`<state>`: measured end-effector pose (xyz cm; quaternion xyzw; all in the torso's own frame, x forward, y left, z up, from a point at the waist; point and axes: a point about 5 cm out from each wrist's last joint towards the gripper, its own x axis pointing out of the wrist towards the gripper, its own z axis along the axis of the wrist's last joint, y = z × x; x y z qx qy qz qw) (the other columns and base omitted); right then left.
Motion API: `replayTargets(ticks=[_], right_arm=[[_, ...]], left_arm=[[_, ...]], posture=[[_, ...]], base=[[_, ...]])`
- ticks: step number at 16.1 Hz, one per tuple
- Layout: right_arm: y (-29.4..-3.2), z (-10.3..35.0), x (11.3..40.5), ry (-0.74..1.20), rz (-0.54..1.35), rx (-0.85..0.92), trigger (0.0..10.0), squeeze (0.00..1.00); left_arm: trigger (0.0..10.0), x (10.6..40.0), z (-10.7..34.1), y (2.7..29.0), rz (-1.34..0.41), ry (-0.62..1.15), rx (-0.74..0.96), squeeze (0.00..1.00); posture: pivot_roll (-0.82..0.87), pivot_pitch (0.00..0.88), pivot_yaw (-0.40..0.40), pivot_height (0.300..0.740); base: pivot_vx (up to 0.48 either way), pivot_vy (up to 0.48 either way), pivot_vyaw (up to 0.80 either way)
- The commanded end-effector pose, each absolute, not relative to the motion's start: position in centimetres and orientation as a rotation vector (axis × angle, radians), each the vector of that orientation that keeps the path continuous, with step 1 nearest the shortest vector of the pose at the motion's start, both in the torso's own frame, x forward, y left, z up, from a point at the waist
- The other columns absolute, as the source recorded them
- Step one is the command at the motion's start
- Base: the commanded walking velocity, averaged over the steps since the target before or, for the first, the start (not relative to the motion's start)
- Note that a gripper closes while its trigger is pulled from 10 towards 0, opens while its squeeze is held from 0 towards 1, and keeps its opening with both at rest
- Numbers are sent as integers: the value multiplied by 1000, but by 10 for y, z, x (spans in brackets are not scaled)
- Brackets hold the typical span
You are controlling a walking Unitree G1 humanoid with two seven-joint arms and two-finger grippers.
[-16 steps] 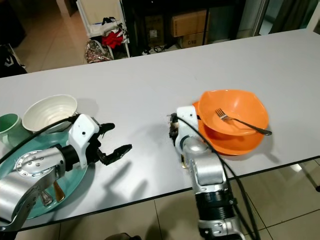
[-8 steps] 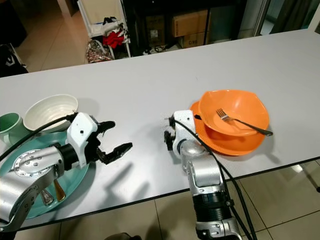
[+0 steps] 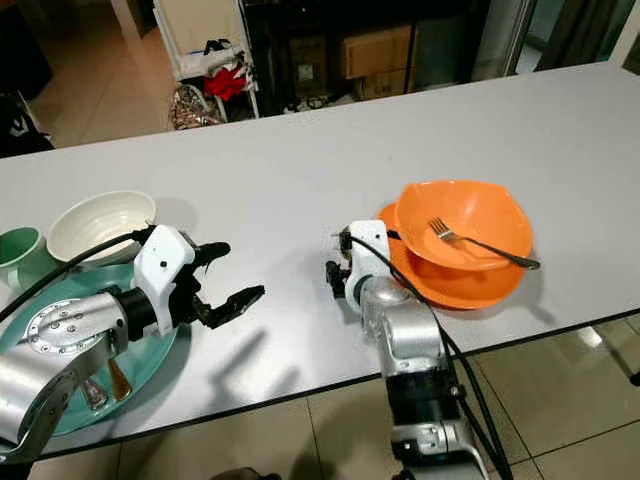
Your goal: Setting the table
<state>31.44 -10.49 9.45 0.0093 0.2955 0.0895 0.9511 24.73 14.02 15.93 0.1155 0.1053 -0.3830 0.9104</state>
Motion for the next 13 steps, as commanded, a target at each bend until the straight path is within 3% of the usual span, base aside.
replayTargets(ticks=[1,2,3,4,6,10,13], right_arm=[[-105,78,308,693,199,30,1804,0],[-106,76,308,711,207,10,275,0],[-107,75,308,722,208,11,78,0],[-108,71,307,744,215,-12,706,0],[-111,68,306,765,219,-55,745,0],[-117,61,303,803,246,-140,0,0],[-118,58,302,818,266,-150,0,0]], left_arm=[[10000,247,160,143,-789,229,252,0],[10000,248,160,143,-790,229,252,0],[10000,248,160,143,-790,228,252,0],[10000,249,160,142,-790,228,251,0],[10000,249,160,142,-789,227,251,0],[10000,249,159,141,-787,227,249,0],[10000,249,159,141,-783,227,247,0]], posture=[[59,0,118,740],[58,0,119,740],[56,0,120,740],[55,0,120,740],[54,0,119,740],[53,0,116,740],[55,0,110,740]], base=[[0,0,0],[0,0,0],[0,0,0],[0,0,0],[0,0,0],[0,0,0],[0,0,0]])
